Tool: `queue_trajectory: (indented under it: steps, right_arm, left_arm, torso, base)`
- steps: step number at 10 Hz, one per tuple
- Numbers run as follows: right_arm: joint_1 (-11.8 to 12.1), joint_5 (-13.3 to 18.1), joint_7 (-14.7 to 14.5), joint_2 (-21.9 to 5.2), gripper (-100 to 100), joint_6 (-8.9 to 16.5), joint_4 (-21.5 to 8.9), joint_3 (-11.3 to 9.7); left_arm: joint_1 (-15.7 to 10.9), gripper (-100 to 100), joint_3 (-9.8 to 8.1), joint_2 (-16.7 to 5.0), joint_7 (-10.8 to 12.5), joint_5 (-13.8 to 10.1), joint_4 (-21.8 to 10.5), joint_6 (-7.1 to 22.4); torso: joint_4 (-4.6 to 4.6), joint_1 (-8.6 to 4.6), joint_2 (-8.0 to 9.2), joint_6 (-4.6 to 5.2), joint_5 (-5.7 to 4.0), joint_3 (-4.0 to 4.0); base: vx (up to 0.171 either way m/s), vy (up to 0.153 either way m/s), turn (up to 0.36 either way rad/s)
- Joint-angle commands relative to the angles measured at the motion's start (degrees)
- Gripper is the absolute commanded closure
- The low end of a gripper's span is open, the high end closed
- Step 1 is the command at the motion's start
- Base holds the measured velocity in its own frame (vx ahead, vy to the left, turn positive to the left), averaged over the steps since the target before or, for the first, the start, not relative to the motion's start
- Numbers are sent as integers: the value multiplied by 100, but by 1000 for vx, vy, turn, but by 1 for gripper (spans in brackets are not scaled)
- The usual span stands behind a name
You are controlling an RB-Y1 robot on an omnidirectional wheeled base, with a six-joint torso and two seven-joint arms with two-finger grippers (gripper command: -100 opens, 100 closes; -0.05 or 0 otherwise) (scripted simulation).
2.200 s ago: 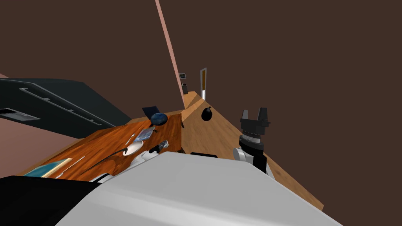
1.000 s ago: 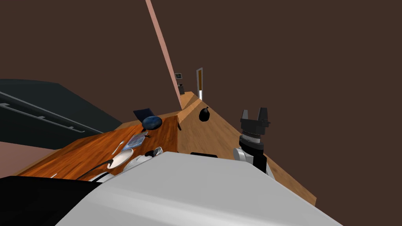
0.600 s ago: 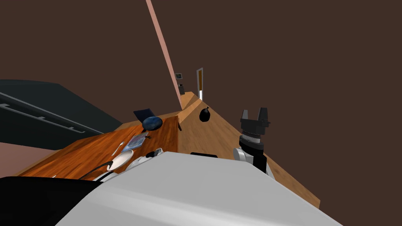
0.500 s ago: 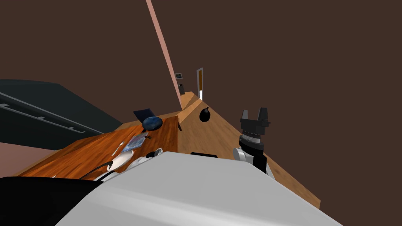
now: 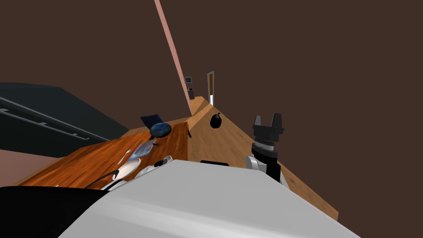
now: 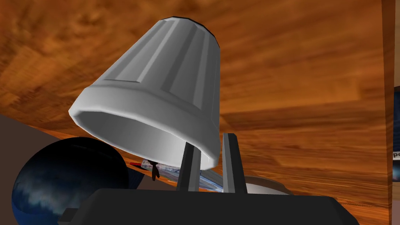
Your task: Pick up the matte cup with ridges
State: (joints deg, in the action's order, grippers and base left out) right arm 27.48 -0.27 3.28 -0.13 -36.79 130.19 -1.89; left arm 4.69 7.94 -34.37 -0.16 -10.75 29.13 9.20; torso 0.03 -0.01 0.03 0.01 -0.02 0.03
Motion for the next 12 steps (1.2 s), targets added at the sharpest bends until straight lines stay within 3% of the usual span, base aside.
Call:
queue_trajectory:
  steps: [1, 3, 4, 5, 10, 11, 12]
  right_arm:
    - [0, 0, 0, 0, 0, 0, 0, 0]
    - [0, 0, 0, 0, 0, 0, 0, 0]
    - [0, 0, 0, 0, 0, 0, 0, 0]
    - [0, 0, 0, 0, 0, 0, 0, 0]
    - [0, 0, 0, 1, 0, 0, 0, -1]
    - [0, 0, 0, 1, 0, 0, 0, 0]
    - [0, 0, 0, 0, 0, 0, 0, 0]
  left_arm:
    - [0, 100, 0, 0, 0, 0, 0, 0]
    - [-4, 100, 1, 1, -2, 1, 4, -3]
    - [-4, 0, 2, 1, -3, 1, 4, -3]
    - [58, 100, 103, -126, 14, -156, 209, 125]
    - [233, 100, 360, -456, 50, -546, 780, 488]
    - [176, 100, 375, -431, 26, -560, 646, 410]
    - [176, 0, 384, -435, 24, -572, 649, 417]
  torso:
    - [0, 0, 0, 0, 0, 0]
    - [-1, -1, 2, -6, -1, 0]
    - [-1, -1, 3, -6, -2, 1]
    - [-1, -2, 3, -6, -2, 1]
    - [3, -25, 19, -7, -9, 11]
    - [3, -25, 17, -7, -9, 10]
    - [2, -16, 12, -7, -8, 7]
  base:
    - [1, 0, -11]
    - [0, 0, 0]
    - [0, 0, 0]
    - [-17, -39, -4]
    - [-34, -52, -2]
    - [-13, -20, 2]
    - [0, 0, 0]
